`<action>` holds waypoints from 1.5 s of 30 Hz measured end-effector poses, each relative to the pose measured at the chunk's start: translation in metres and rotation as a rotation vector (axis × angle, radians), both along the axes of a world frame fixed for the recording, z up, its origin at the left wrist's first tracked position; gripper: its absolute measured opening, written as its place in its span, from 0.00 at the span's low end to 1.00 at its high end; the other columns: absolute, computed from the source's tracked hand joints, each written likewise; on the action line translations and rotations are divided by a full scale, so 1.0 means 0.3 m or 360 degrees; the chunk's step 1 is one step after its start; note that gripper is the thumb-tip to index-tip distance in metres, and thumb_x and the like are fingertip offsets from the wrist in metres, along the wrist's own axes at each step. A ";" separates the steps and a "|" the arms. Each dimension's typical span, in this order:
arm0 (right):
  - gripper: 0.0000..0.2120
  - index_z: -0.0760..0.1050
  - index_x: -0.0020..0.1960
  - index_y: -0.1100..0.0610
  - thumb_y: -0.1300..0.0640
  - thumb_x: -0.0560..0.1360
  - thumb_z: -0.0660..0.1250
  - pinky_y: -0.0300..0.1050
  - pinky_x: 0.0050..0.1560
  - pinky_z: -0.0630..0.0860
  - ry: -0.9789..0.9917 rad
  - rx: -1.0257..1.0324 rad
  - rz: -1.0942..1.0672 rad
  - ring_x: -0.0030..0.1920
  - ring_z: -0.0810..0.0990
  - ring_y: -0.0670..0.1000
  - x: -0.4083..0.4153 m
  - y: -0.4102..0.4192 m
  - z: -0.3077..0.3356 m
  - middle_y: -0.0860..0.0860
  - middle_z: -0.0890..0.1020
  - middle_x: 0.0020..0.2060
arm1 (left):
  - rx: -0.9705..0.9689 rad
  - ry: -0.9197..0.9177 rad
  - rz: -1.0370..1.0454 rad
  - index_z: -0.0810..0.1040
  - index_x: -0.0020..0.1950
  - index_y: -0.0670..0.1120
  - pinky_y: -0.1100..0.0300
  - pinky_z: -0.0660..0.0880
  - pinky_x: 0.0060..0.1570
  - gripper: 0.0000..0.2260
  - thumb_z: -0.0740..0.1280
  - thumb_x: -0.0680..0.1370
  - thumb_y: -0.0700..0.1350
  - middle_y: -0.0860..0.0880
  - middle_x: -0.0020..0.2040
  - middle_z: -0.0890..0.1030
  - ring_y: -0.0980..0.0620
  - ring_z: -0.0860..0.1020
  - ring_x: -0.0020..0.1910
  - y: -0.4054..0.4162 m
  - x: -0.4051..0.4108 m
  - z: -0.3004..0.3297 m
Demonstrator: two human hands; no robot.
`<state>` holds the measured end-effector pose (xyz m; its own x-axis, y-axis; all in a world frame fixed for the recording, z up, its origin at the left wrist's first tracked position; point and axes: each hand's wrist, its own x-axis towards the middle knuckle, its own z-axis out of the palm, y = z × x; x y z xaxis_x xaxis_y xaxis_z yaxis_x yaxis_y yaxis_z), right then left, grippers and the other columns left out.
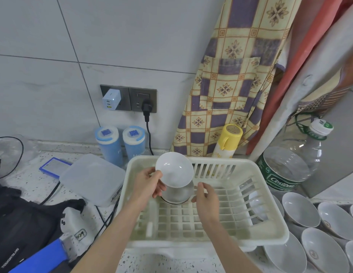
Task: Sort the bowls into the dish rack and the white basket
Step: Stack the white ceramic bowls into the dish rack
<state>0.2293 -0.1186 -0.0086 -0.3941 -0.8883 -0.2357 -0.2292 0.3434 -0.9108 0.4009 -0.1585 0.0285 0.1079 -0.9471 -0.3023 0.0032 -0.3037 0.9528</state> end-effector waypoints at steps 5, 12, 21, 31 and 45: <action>0.12 0.77 0.58 0.50 0.47 0.80 0.60 0.38 0.40 0.71 -0.0102 -0.0111 0.0136 0.38 0.80 0.39 -0.007 -0.015 0.064 0.47 0.83 0.32 | -0.0014 -0.0068 -0.0036 0.80 0.49 0.44 0.64 0.63 0.19 0.09 0.60 0.75 0.37 0.40 0.26 0.80 0.51 0.70 0.18 -0.006 0.004 -0.013; 0.14 0.76 0.60 0.56 0.61 0.75 0.62 0.41 0.36 0.75 -0.0027 0.0004 0.0270 0.39 0.84 0.50 -0.003 -0.053 0.102 0.50 0.85 0.36 | -0.0068 -0.0235 -0.0190 0.80 0.47 0.50 0.66 0.63 0.19 0.10 0.61 0.75 0.39 0.44 0.26 0.81 0.52 0.69 0.17 0.003 -0.003 -0.020; 0.10 0.77 0.54 0.59 0.61 0.74 0.64 0.44 0.35 0.77 0.0101 0.0059 0.0288 0.33 0.84 0.48 -0.020 -0.074 0.124 0.50 0.83 0.39 | -0.0371 -0.0560 -0.0239 0.74 0.61 0.59 0.61 0.77 0.38 0.19 0.64 0.75 0.39 0.53 0.38 0.83 0.56 0.80 0.34 0.002 0.006 -0.056; 0.09 0.75 0.52 0.60 0.60 0.73 0.64 0.42 0.36 0.74 0.0167 0.0185 0.0346 0.36 0.85 0.50 -0.023 -0.088 0.138 0.56 0.85 0.36 | -0.0360 -0.0817 -0.0346 0.76 0.67 0.53 0.62 0.70 0.29 0.21 0.63 0.75 0.37 0.49 0.26 0.75 0.54 0.71 0.26 0.001 0.011 -0.062; 0.17 0.72 0.62 0.55 0.61 0.74 0.62 0.33 0.25 0.68 0.0321 0.0214 0.0452 0.29 0.81 0.41 -0.006 -0.062 0.152 0.56 0.86 0.37 | -0.0252 -0.0888 -0.0428 0.77 0.64 0.46 0.72 0.65 0.22 0.19 0.61 0.75 0.35 0.56 0.19 0.72 0.59 0.70 0.19 0.001 0.015 -0.066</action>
